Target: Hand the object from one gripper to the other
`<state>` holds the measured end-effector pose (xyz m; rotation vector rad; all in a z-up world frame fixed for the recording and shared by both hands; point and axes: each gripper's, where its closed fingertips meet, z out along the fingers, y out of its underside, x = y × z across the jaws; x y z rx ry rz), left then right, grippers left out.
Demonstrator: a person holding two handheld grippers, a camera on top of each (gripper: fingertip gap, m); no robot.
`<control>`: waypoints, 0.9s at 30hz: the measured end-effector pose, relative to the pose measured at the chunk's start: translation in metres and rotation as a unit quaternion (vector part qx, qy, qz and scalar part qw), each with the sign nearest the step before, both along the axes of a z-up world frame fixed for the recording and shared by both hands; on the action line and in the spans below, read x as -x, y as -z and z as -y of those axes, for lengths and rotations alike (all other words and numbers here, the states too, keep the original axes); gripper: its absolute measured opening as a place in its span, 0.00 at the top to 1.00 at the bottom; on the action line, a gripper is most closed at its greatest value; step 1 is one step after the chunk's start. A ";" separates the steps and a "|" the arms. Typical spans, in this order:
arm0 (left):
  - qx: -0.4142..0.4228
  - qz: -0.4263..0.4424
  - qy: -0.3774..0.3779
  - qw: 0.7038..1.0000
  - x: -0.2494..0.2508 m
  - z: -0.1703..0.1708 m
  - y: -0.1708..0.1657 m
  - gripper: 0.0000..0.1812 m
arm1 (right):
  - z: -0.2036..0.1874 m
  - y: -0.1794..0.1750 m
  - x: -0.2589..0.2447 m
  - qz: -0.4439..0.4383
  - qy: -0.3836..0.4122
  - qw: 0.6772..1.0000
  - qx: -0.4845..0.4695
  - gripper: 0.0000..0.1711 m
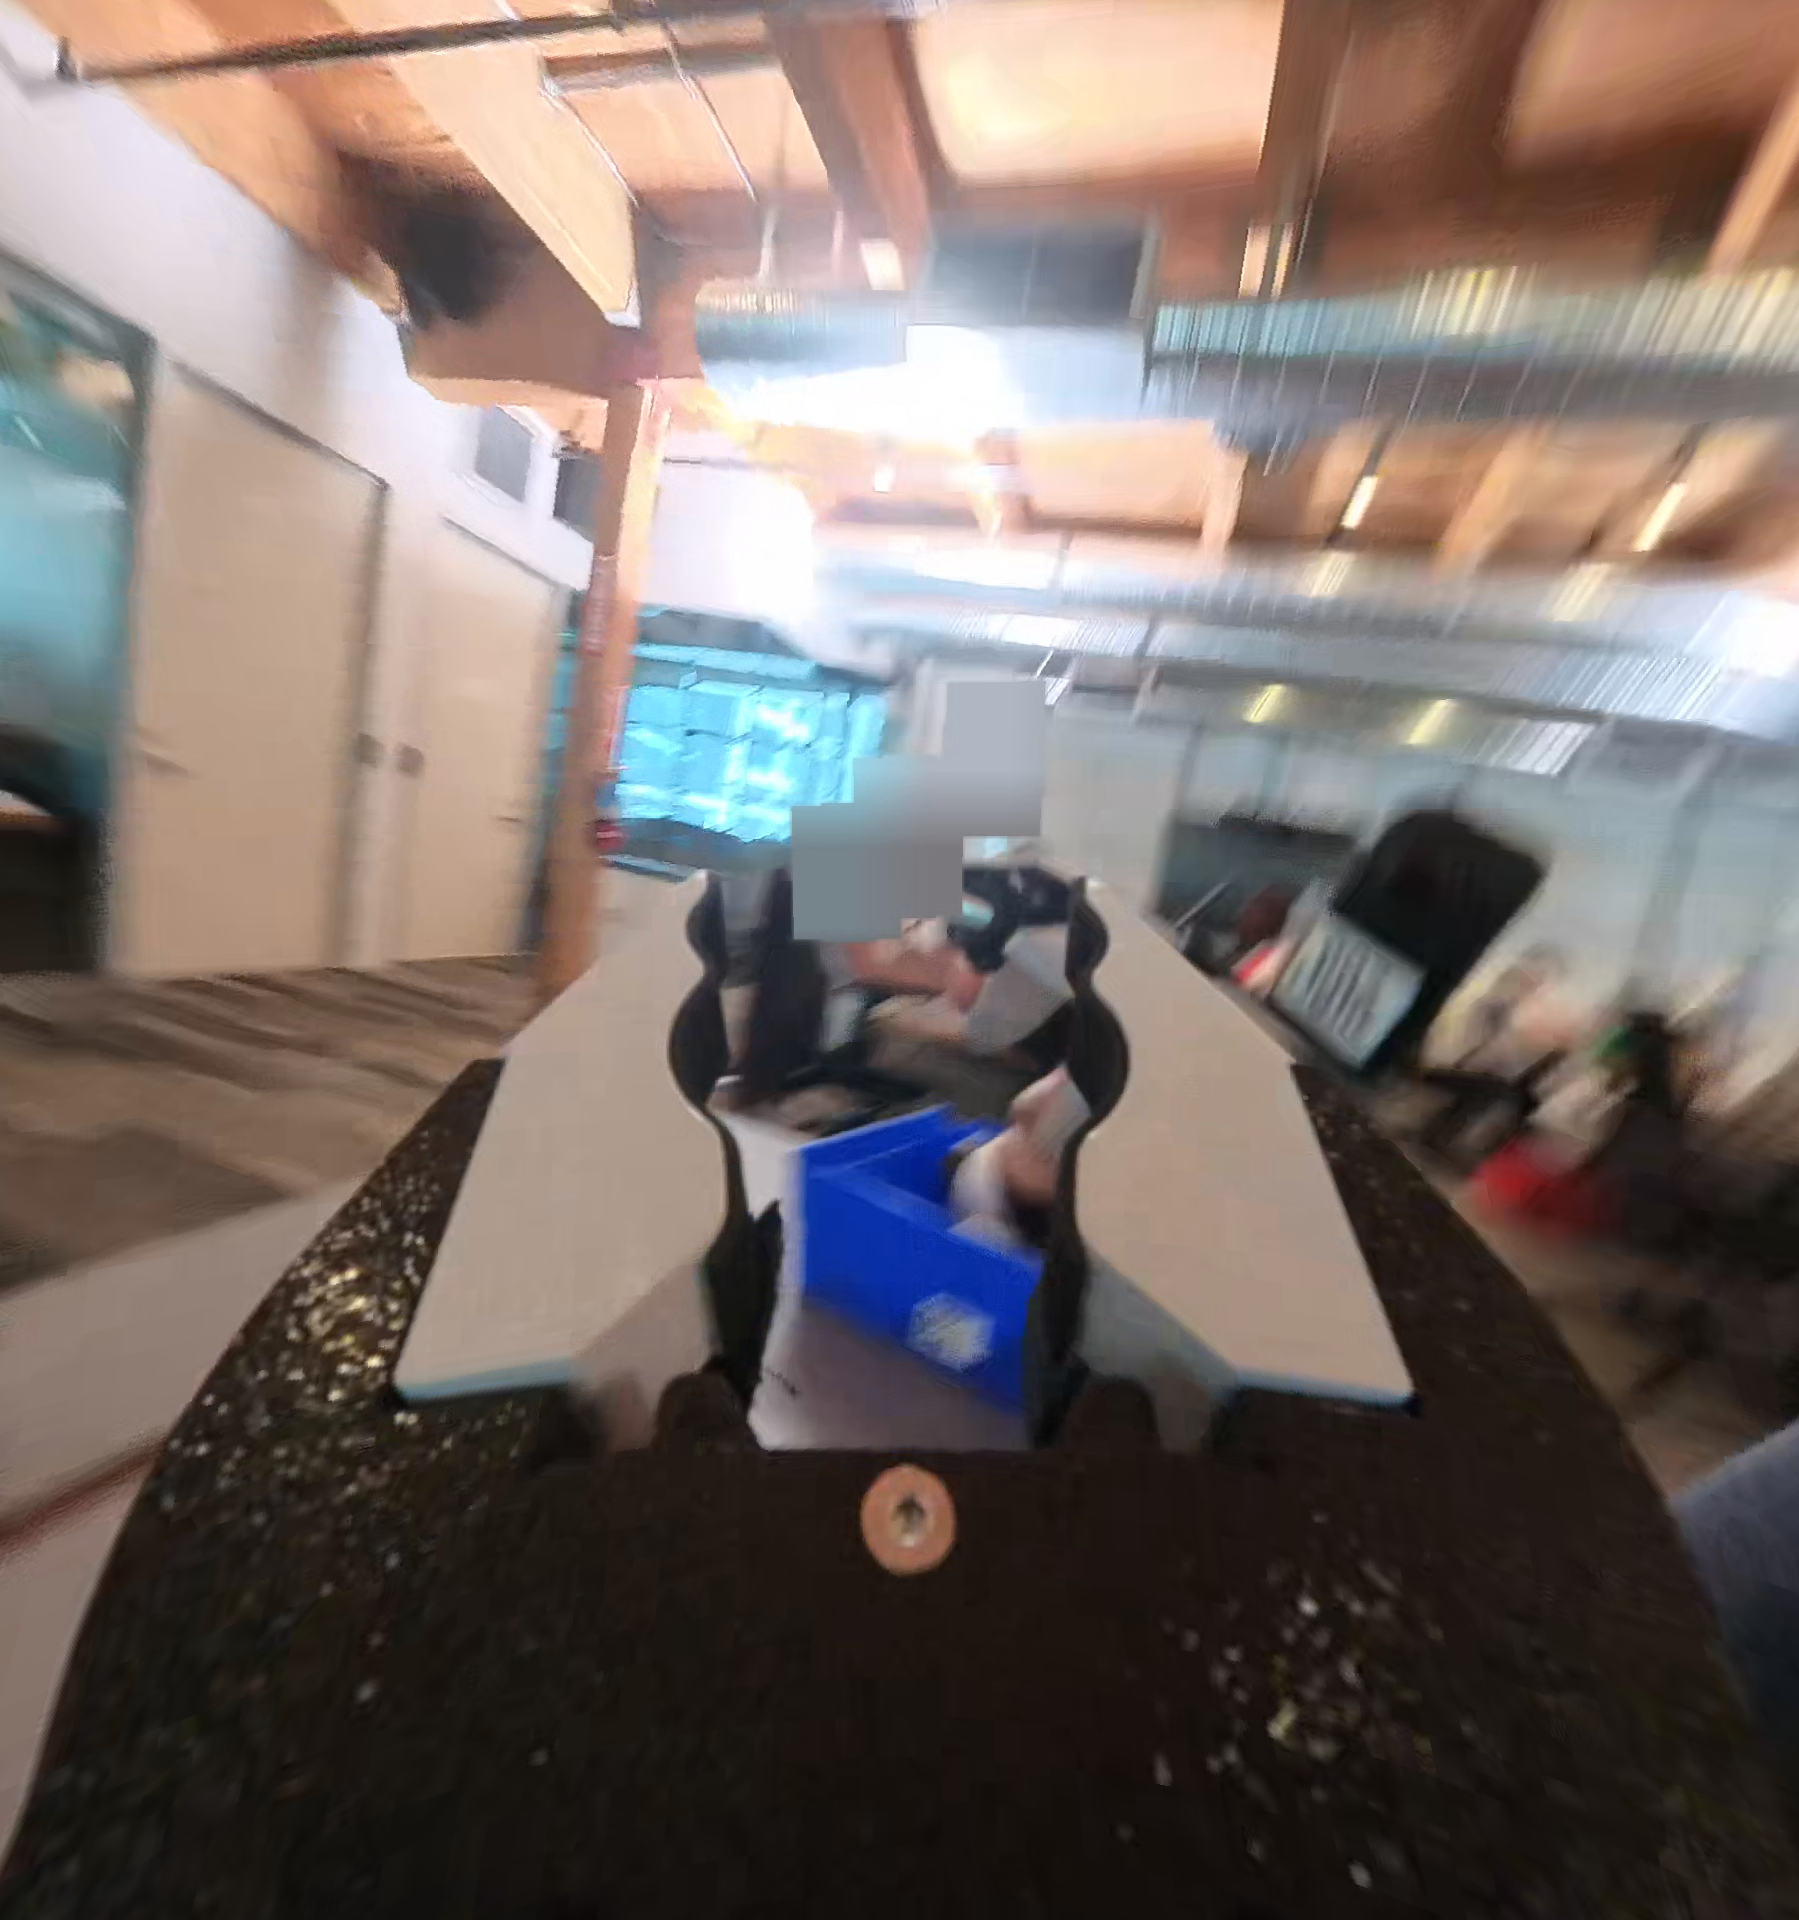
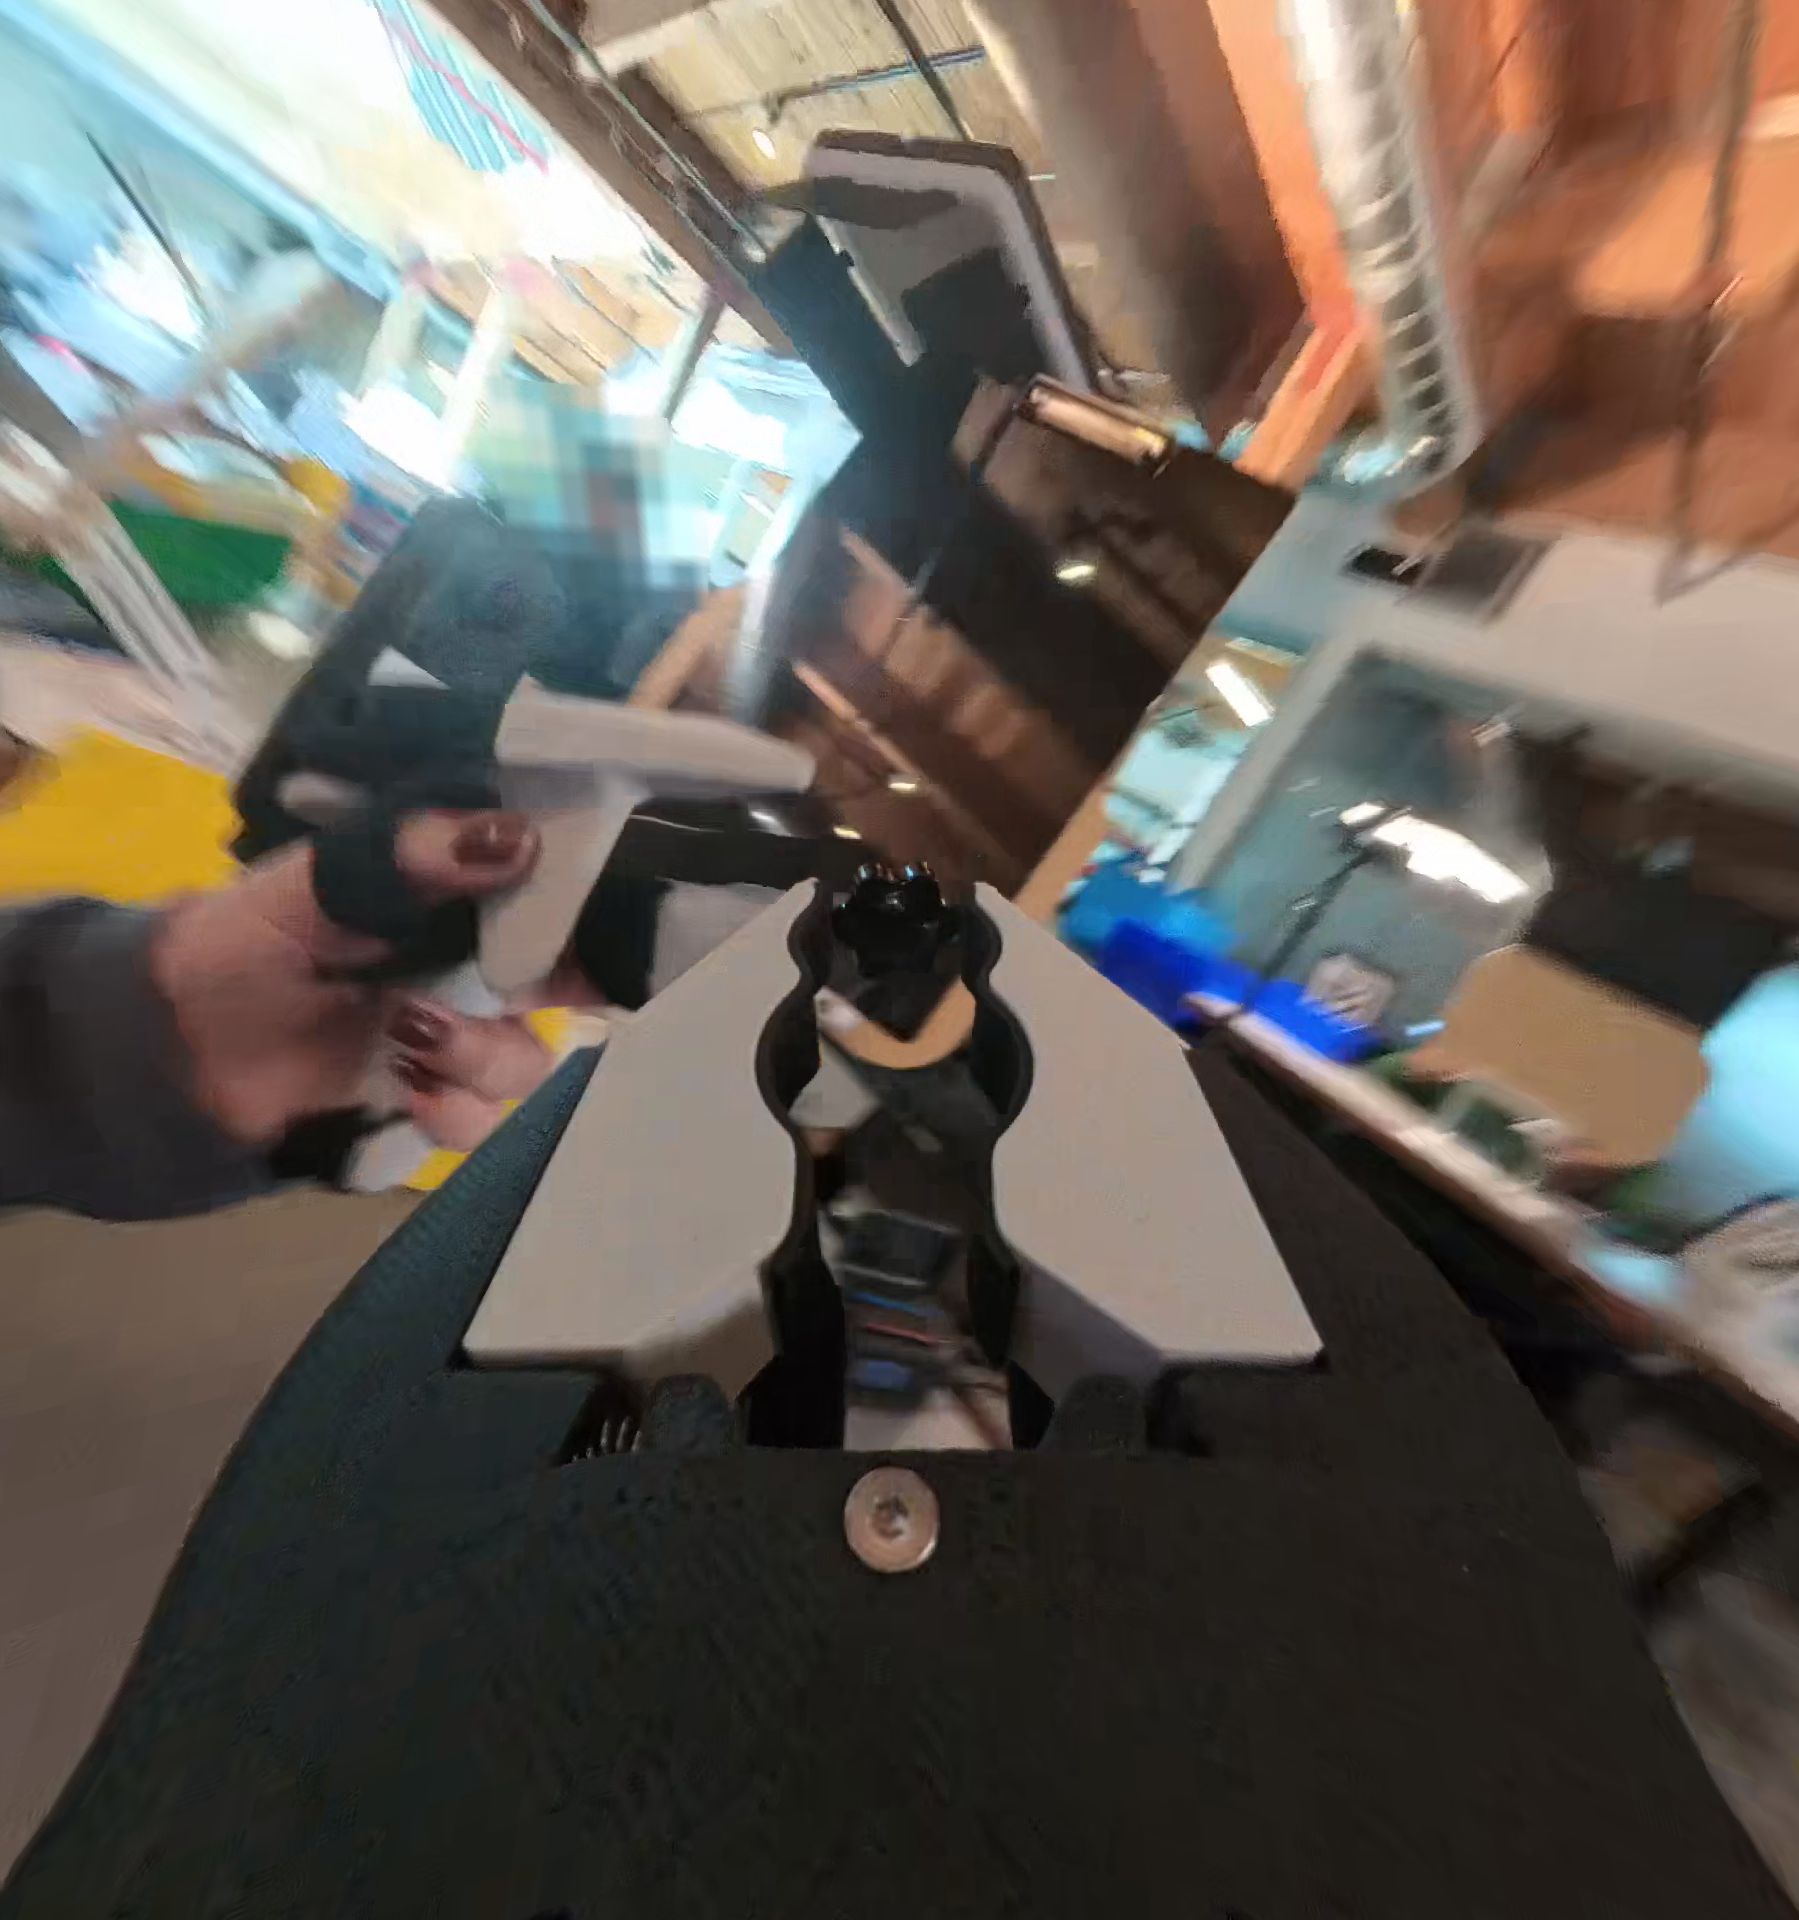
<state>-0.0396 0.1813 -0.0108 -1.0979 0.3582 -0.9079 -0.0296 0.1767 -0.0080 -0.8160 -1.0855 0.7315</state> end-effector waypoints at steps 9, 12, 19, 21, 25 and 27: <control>-0.315 -0.504 -0.296 0.748 -0.036 -0.003 0.036 0.81 | -0.010 0.033 -0.018 0.081 -0.131 0.960 0.232 0.87; -0.323 -0.534 -0.309 0.718 -0.040 -0.008 0.049 0.88 | -0.008 0.038 -0.020 0.094 -0.146 0.955 0.240 0.87; -0.309 -0.558 -0.336 0.693 -0.038 -0.023 0.057 0.98 | -0.018 0.051 -0.015 0.116 -0.128 0.954 0.244 0.87; -0.262 -0.526 -0.335 0.736 -0.031 -0.030 0.054 0.98 | -0.023 0.047 -0.013 0.099 -0.097 0.971 0.195 0.86; -0.128 -0.340 -0.211 0.907 -0.020 -0.030 0.038 0.98 | -0.012 0.031 -0.013 0.077 -0.032 0.996 0.009 0.67; -0.049 -0.211 -0.068 0.974 -0.021 -0.019 0.028 0.98 | -0.012 0.032 -0.011 0.092 0.023 0.992 -0.080 0.68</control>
